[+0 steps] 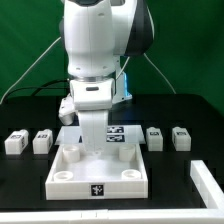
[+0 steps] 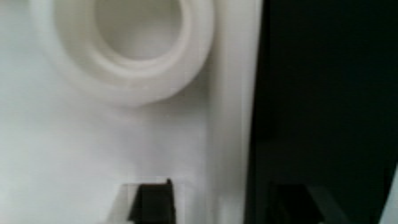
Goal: Assemble one leg
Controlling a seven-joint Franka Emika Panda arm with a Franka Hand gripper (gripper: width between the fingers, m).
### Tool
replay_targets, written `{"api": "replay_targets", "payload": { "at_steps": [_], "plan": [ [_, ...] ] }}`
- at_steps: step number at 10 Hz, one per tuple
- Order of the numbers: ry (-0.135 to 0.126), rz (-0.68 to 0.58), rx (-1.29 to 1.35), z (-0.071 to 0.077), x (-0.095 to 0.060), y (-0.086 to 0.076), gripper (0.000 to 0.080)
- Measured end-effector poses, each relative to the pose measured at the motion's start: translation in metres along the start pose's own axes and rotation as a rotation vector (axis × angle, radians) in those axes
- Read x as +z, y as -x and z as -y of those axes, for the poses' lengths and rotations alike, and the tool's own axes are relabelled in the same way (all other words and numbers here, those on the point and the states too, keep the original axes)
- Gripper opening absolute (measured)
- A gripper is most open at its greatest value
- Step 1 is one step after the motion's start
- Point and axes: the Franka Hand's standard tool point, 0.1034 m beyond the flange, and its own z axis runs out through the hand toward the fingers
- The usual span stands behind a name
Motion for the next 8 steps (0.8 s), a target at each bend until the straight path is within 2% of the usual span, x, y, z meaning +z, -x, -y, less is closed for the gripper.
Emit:
{"api": "replay_targets", "payload": {
  "at_steps": [1,3,8],
  "plan": [
    [0.000,0.000,0.000,0.0001,0.0000,0.0000,0.0091],
    [0.003,0.000,0.001,-0.0008,-0.0006,0.0004,0.0060],
    [0.003,0.000,0.001,-0.0009,-0.0006,0.0004,0.0060]
  ]
}}
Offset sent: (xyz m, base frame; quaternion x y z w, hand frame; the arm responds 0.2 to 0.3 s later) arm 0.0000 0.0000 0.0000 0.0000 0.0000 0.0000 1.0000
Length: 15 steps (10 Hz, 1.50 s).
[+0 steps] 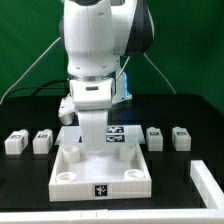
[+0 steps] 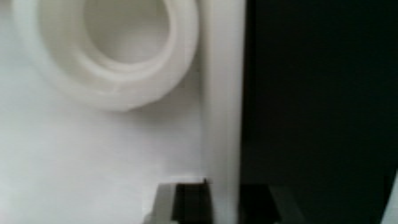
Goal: Assemble one leg
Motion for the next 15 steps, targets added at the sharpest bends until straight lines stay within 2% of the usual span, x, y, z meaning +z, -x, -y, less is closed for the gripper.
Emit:
{"api": "replay_targets", "payload": {
  "at_steps": [2,4,5,7,8,10,13,15],
  "plan": [
    [0.006,-0.003,0.012,-0.006,0.000,-0.007,0.0061],
    [0.033,-0.014,0.007,-0.031,-0.003,-0.026,0.0061],
    [0.034,-0.019,0.025,-0.042,-0.005,-0.035,0.0061],
    [0.062,-0.032,0.033,-0.069,-0.006,-0.051,0.0061],
    [0.068,-0.036,0.046,-0.076,-0.006,-0.057,0.0061],
    [0.050,-0.035,0.042,-0.077,-0.006,-0.073,0.0061],
    [0.011,-0.033,0.029,-0.078,-0.006,-0.084,0.0061],
    [0.014,-0.034,0.035,-0.078,-0.006,-0.084,0.0061]
  ]
}}
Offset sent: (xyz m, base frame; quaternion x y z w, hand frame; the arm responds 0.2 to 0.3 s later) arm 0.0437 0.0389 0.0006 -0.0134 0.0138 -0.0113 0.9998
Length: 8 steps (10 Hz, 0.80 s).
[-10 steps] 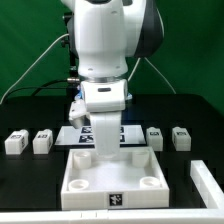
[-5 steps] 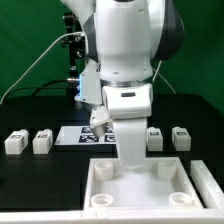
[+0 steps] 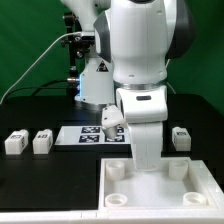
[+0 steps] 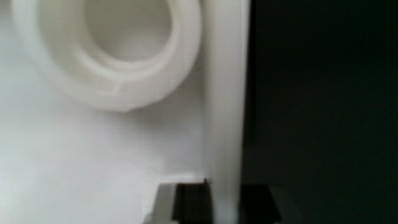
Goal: Assemble one leg
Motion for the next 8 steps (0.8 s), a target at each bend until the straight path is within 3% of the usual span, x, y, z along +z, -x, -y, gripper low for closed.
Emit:
{"api": "replay_targets", "payload": {
  "at_steps": [2,4,5,7,8],
  "plan": [
    [0.041,-0.009,-0.005,0.0014,-0.0001,0.0021,0.0061],
    [0.042,-0.009,-0.001,0.0016,0.0004,0.0026,0.0061],
    [0.041,-0.010,0.000,0.0019,0.0010,0.0028,0.0153],
    [0.040,-0.010,0.001,0.0021,0.0014,0.0031,0.0427],
    [0.040,-0.010,0.001,0.0022,0.0016,0.0032,0.0427]
  ]
}}
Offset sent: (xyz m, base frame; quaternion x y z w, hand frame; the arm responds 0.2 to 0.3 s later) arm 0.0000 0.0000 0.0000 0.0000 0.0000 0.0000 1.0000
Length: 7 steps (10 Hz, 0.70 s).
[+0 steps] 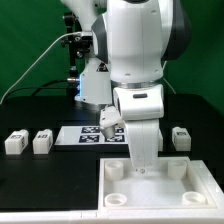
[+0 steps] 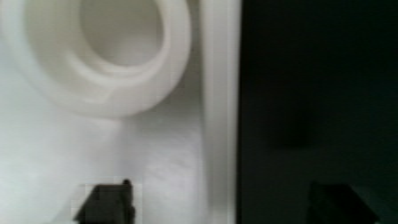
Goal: Assemble one leg
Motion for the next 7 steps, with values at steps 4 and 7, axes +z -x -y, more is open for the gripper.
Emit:
{"api": "replay_targets", "payload": {
  "at_steps": [4,7],
  "plan": [
    [-0.001,0.000,0.002,0.0003,0.0006,0.0007,0.0646],
    [-0.002,0.000,0.002,0.0004,0.0007,0.0009,0.0649]
  ]
}}
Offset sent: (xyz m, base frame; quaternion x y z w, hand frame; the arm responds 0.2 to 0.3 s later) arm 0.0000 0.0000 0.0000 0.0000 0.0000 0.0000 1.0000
